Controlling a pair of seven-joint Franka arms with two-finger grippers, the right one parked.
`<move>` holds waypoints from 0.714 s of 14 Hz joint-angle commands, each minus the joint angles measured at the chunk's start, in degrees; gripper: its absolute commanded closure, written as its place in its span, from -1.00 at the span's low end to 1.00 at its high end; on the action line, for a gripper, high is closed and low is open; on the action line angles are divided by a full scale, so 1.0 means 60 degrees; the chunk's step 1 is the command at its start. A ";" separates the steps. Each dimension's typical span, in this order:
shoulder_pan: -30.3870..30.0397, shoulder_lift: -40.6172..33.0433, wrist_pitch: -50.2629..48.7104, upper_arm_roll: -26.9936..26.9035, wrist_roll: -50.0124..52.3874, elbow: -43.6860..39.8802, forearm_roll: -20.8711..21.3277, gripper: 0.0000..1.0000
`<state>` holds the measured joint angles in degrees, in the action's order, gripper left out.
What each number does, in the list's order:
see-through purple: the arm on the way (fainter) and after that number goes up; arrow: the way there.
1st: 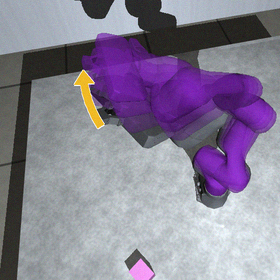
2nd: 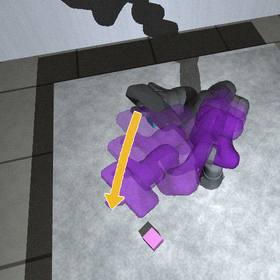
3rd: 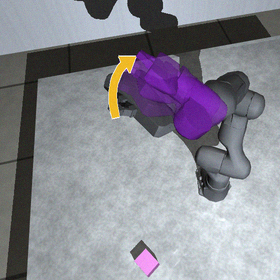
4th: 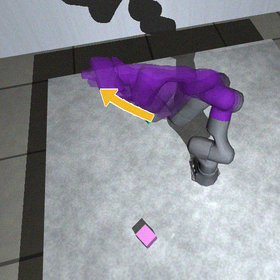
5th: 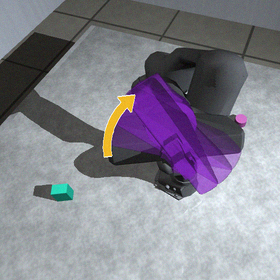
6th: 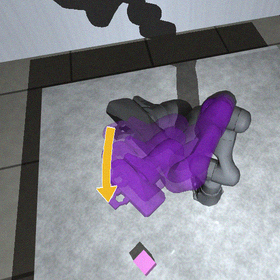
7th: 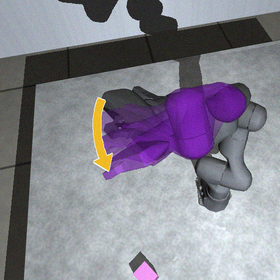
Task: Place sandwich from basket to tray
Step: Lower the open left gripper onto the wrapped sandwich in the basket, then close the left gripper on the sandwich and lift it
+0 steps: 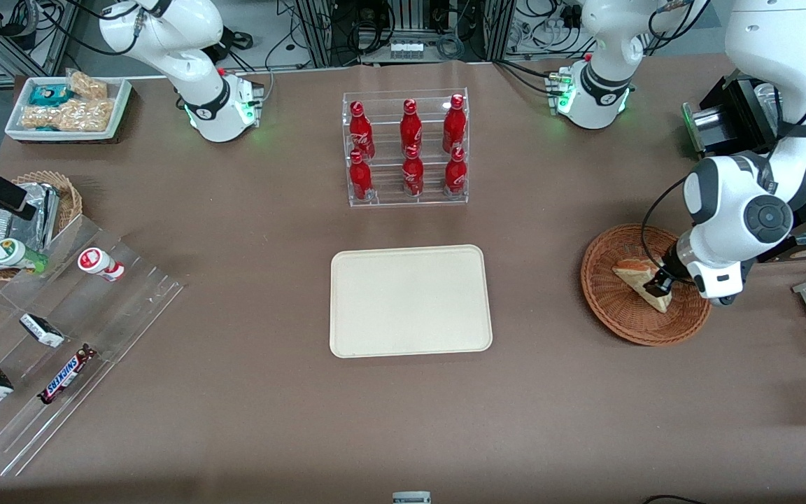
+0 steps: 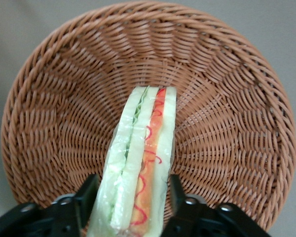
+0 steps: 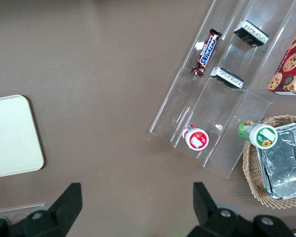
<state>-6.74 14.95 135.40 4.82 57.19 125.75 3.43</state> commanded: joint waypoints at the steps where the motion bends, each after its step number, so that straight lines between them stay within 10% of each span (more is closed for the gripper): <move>1: 0.0039 -0.0103 -0.0357 0.0046 0.0327 -0.0141 0.0058 0.85; 10: 0.0579 0.0569 -0.2044 0.2064 -0.0319 -0.2924 -0.0338 0.90</move>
<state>-5.00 15.67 124.08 14.10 55.50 111.30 2.05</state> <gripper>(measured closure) 0.837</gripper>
